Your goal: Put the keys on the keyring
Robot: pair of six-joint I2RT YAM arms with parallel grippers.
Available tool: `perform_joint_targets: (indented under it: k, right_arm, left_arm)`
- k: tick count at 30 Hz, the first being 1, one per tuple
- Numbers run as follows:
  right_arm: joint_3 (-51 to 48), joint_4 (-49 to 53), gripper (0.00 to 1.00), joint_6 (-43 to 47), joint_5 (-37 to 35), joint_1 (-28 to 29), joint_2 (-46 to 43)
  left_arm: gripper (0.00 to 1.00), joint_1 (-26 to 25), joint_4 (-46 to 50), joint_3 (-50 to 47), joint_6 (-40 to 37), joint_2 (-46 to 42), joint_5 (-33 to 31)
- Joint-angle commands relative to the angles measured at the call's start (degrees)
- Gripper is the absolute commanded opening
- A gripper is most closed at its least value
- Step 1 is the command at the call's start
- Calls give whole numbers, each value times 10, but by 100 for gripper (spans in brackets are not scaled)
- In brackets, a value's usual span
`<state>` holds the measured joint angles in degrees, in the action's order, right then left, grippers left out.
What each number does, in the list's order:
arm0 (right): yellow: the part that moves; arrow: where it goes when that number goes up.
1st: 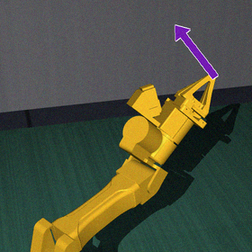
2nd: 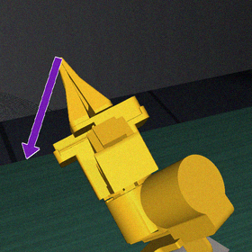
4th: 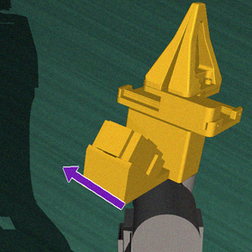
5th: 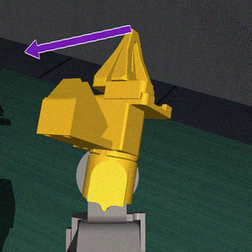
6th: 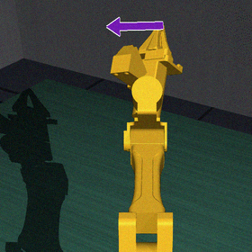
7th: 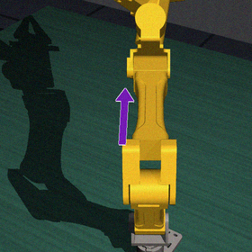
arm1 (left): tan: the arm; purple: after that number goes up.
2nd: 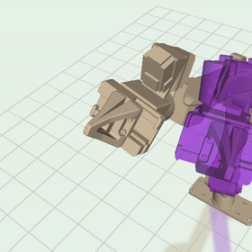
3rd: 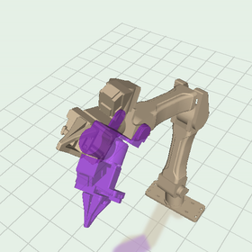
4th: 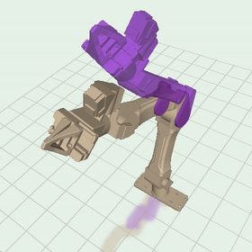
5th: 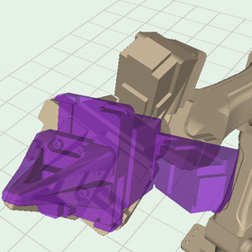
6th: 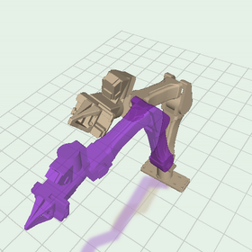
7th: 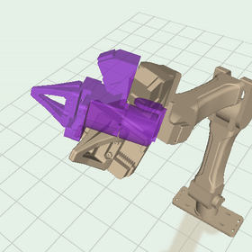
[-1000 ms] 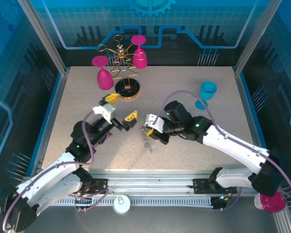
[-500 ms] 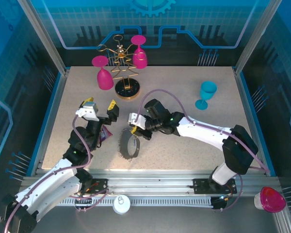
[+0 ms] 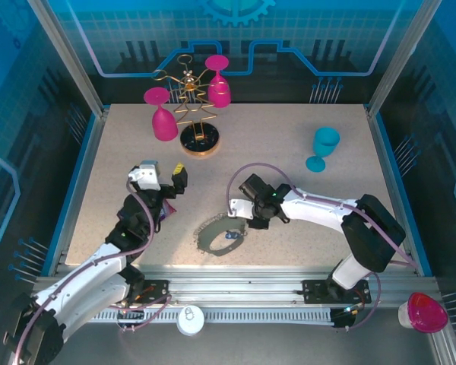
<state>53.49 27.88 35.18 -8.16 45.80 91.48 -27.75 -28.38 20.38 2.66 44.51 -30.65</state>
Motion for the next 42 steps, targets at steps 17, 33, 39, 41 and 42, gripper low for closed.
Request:
perform_joint_targets:
  k: [17,33,39,41,42]
  right_arm:
    - [-109,-158,56,-215,42,-164,-240]
    - [-324,-748,64,-300,133,-412,-107]
    - [-365,-876,72,-310,125,-418,-44]
    - [-345,-856,73,-321,107,-419,-35]
    - [-330,-824,74,-330,85,-420,-38]
  left_arm:
    - [99,104,43,-30,-59,59,-17]
    - [99,191,-349,-107,-86,317,143]
    - [99,199,-464,-82,-86,468,158]
    - [99,208,-413,-56,-70,465,123]
    - [99,207,-399,-44,-66,466,101]
